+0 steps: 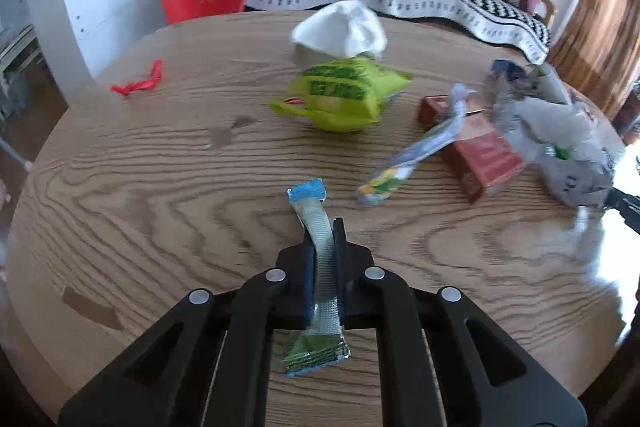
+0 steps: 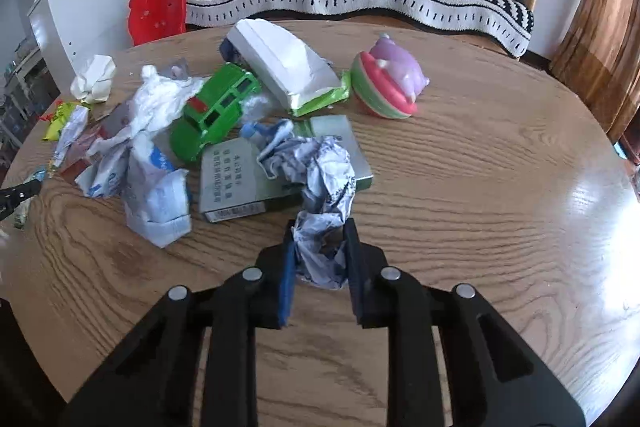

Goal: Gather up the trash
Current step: 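Grasp the crumpled foil with the right gripper while the left grasps the green wrapper strip, then carry the foil and wrapper strip to the black bin and open both grippers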

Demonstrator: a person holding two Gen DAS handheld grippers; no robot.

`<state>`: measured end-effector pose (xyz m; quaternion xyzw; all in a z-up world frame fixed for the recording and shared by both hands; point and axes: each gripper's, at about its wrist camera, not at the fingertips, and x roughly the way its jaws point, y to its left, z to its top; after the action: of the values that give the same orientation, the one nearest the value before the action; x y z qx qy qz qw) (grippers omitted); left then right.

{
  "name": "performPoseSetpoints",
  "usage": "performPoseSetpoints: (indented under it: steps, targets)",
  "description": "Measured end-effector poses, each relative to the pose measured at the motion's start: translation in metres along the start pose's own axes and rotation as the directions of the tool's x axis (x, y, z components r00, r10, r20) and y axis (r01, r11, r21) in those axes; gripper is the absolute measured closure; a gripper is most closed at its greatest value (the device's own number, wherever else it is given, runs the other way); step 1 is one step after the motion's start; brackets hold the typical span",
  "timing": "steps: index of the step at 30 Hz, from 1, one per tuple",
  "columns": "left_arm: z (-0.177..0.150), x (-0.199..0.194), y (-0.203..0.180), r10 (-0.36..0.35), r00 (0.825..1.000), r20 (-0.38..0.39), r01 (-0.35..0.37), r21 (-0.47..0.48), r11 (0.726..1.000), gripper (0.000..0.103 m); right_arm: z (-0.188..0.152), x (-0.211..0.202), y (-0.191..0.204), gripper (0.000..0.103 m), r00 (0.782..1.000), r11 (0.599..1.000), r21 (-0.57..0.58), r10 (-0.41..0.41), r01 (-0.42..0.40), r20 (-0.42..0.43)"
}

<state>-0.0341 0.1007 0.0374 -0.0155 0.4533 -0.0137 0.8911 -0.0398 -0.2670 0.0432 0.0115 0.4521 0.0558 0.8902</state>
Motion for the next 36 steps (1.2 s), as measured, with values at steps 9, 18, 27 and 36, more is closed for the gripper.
performPoseSetpoints:
  steps: [9,18,27,36]
  targets:
    - [-0.001,-0.005,-0.009,-0.033,0.999,0.019,0.033,0.006,0.999,0.096,0.0,-0.024,0.003,0.081,0.997,0.997,0.064,0.05,-0.054,0.057]
    - [-0.001,-0.011,-0.004,-0.047,0.998,0.038,0.048,-0.019,0.999,0.096,0.001,-0.024,0.022,0.081,0.997,0.997,0.042,0.059,-0.061,0.043]
    - [0.018,-0.031,-0.023,-0.086,0.993,0.08,0.087,-0.004,0.996,0.096,0.01,-0.069,0.025,0.081,0.994,0.99,0.127,0.054,-0.066,0.096]
    - [0.067,-0.135,-0.189,-0.29,0.936,0.2,0.226,0.29,0.93,0.096,-0.006,-0.196,-0.058,0.081,0.968,0.977,0.212,-0.036,-0.018,0.247]
